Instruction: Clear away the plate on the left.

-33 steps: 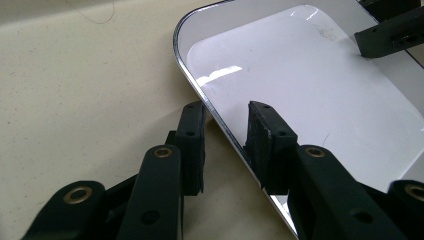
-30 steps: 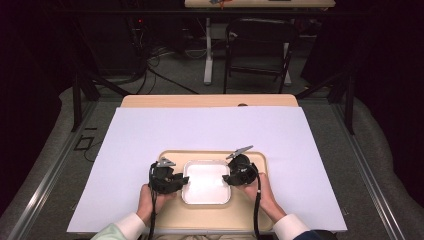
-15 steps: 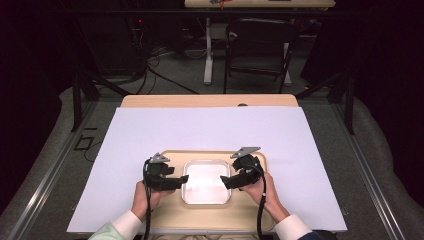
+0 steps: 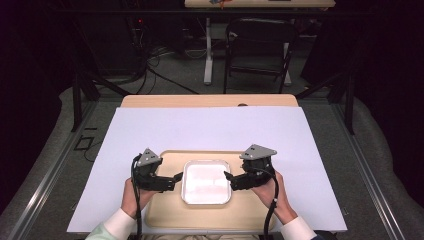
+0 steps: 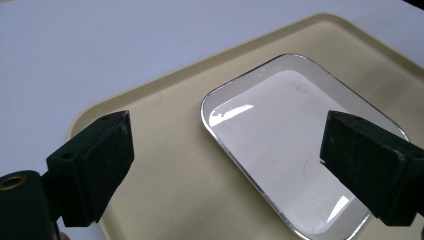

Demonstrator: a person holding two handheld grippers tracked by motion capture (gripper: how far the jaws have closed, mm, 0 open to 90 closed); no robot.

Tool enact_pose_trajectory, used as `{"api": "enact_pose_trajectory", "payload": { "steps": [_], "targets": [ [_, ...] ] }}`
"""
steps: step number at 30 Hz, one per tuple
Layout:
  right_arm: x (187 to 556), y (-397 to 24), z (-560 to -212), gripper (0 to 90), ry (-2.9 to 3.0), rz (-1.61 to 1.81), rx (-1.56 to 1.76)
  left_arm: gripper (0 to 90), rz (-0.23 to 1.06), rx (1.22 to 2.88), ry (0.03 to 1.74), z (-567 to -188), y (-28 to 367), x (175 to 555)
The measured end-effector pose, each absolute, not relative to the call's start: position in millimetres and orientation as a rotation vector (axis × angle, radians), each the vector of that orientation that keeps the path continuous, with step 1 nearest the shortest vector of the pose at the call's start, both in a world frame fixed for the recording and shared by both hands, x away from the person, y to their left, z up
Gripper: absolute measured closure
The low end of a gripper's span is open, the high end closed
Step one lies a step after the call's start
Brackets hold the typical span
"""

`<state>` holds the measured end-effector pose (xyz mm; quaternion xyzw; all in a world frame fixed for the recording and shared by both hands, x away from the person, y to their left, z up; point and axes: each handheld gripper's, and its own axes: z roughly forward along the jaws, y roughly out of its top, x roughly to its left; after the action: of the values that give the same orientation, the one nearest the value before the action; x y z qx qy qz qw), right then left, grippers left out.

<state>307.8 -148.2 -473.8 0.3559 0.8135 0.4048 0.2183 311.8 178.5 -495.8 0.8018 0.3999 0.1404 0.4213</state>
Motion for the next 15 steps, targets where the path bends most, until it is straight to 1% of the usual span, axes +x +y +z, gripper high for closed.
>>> {"api": "enact_pose_trajectory", "payload": {
  "steps": [7,15],
  "targets": [
    [297.9,-151.5,-463.9,0.5,2.207,1.136,0.930,4.0,0.409,1.995,0.961,-485.5,183.0,303.5],
    [282.8,-163.9,-452.0,0.2,2.123,1.149,0.914,0.9,0.437,1.960,0.935,-477.9,195.6,291.4]
  ]
}}
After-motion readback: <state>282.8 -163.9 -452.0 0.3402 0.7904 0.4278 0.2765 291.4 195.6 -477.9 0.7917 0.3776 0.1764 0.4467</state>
